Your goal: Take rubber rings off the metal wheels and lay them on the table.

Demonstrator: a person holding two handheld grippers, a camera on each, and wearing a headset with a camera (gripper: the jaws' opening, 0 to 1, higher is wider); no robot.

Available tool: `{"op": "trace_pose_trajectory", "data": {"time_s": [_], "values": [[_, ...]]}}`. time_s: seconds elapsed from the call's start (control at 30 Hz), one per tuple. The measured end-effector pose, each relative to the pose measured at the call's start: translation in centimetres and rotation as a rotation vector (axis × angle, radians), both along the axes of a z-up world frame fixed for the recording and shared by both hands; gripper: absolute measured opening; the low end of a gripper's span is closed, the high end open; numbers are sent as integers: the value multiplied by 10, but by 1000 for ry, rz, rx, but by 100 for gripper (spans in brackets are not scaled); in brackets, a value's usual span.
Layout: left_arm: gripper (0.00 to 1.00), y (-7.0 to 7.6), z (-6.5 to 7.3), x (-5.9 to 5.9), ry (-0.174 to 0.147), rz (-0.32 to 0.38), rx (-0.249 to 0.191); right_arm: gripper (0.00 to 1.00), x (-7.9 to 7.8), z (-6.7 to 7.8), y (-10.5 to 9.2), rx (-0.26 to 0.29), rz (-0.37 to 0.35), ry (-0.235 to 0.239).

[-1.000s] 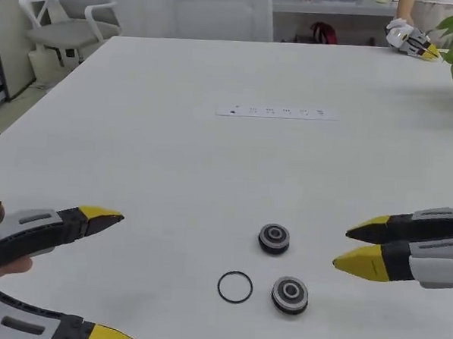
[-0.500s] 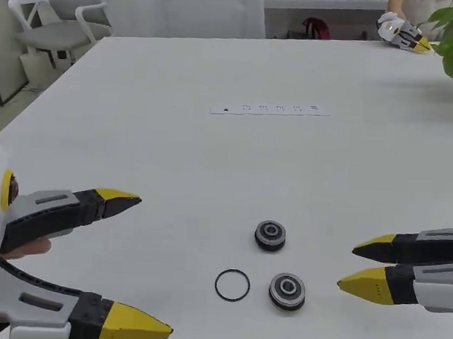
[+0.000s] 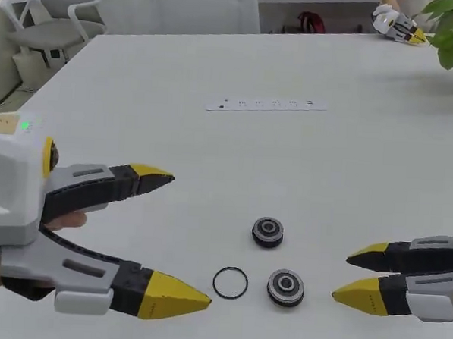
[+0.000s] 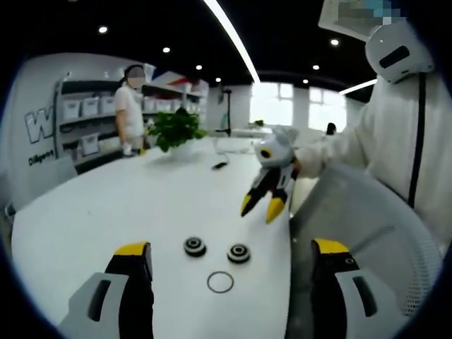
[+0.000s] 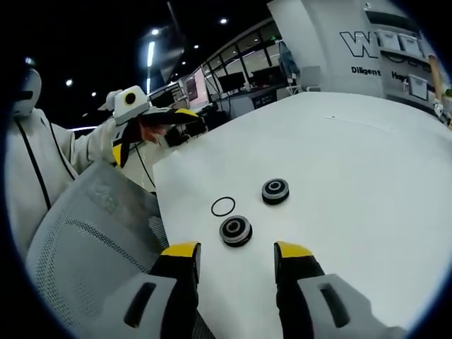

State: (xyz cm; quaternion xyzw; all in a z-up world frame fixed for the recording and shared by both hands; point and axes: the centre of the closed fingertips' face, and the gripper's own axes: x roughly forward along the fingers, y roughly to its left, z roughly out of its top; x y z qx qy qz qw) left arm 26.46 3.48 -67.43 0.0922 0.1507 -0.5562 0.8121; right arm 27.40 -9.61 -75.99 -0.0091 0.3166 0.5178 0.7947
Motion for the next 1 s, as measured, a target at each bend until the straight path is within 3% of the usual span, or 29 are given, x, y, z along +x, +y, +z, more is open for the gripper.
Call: {"op": "trace_pose_trajectory", "data": {"time_s": [0.1,0.2,0.3,0.47,0.83,1.0], "values": [[91,-8,1,4,-26,-19,24,39,0,0,2,5,0,2],[91,-16,9,10,-44,-24,-6,38,-1,0,6,15,0,2],[90,-23,14,11,-39,-34,-30,38,-2,0,11,24,3,4],[88,-34,17,19,-74,-60,-2,38,-5,-2,19,29,23,17],[85,-63,22,41,-84,-104,5,37,0,-1,26,5,64,9],[85,-77,15,50,-48,-127,5,37,9,-2,27,-1,67,8]]}}
